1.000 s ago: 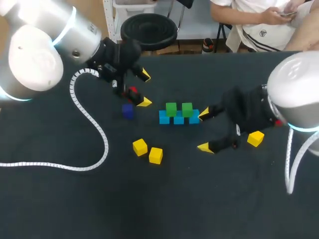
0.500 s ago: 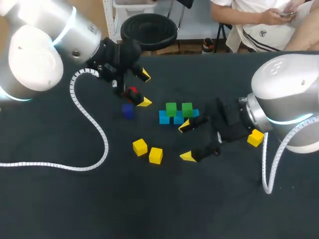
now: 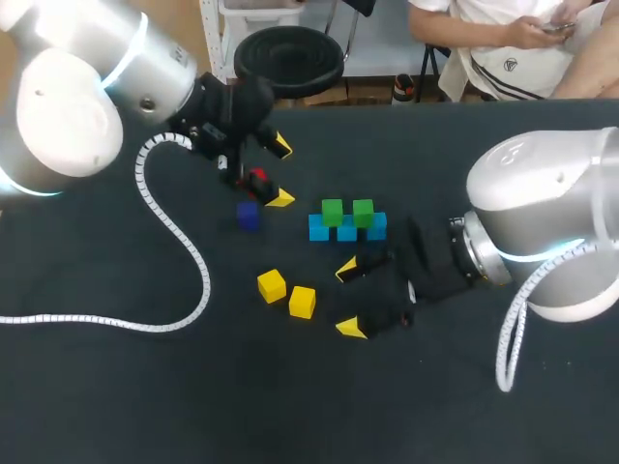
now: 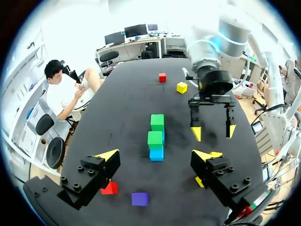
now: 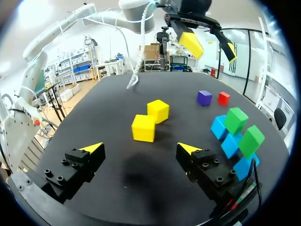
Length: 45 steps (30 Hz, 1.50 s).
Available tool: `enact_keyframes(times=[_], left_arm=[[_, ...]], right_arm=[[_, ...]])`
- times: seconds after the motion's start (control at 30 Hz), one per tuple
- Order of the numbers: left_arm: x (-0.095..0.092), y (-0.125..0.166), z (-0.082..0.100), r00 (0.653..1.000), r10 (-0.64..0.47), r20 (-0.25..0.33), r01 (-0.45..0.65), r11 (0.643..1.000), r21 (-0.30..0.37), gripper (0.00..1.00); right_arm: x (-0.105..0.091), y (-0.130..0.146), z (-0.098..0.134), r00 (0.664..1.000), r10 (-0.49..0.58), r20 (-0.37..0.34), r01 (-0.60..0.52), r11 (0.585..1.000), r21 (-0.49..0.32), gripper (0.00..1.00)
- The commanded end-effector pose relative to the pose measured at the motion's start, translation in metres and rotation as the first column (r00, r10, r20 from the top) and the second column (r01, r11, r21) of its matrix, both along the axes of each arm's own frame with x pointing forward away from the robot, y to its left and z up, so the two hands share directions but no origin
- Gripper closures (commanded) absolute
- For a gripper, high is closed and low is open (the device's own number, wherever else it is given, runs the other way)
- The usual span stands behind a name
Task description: Place the blue cubes, place green cubes on the blue cubes, place the yellow cubes on the green cubes, then place the red cubes on the yellow cubes, and place purple cube on the red cubes.
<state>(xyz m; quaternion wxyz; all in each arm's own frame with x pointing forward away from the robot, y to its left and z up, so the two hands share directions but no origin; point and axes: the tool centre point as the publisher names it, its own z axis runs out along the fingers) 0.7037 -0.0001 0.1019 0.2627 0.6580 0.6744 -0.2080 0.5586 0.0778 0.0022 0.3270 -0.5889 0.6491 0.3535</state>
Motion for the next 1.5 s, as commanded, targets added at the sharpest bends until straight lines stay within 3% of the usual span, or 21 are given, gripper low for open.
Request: enact_keyframes(times=[0.03,0.13,0.5,0.7,1.13,1.5], left_arm=[[0.000,0.001,0.000,1.000,-0.001,0.001,0.001,1.000,-0.002,0.00],[0.000,0.001,0.000,1.000,-0.001,0.001,0.001,1.000,-0.002,0.00],[0.000,0.001,0.000,1.000,-0.001,0.001,0.001,1.000,-0.002,0.00],[0.000,0.001,0.000,1.000,-0.001,0.001,0.001,1.000,-0.002,0.00],[0.000,0.001,0.000,1.000,-0.001,0.001,0.001,1.000,-0.002,0.00],[0.000,0.001,0.000,1.000,-0.001,0.001,0.001,1.000,-0.002,0.00]], right_arm=[[-0.012,0.003,0.014,1.000,-0.013,0.026,0.014,1.000,-0.026,0.00],[-0.010,0.008,0.016,0.999,0.005,0.042,-0.004,0.999,-0.036,0.00],[0.015,0.021,0.002,0.997,0.077,0.032,-0.079,0.995,0.058,0.00],[0.014,0.030,0.005,0.998,0.067,0.004,-0.067,0.997,0.048,0.00],[-0.008,0.044,0.014,1.000,-0.009,-0.020,0.008,0.999,-0.054,0.00],[0.005,0.041,0.004,1.000,0.007,-0.002,-0.007,0.999,-0.045,0.00]])
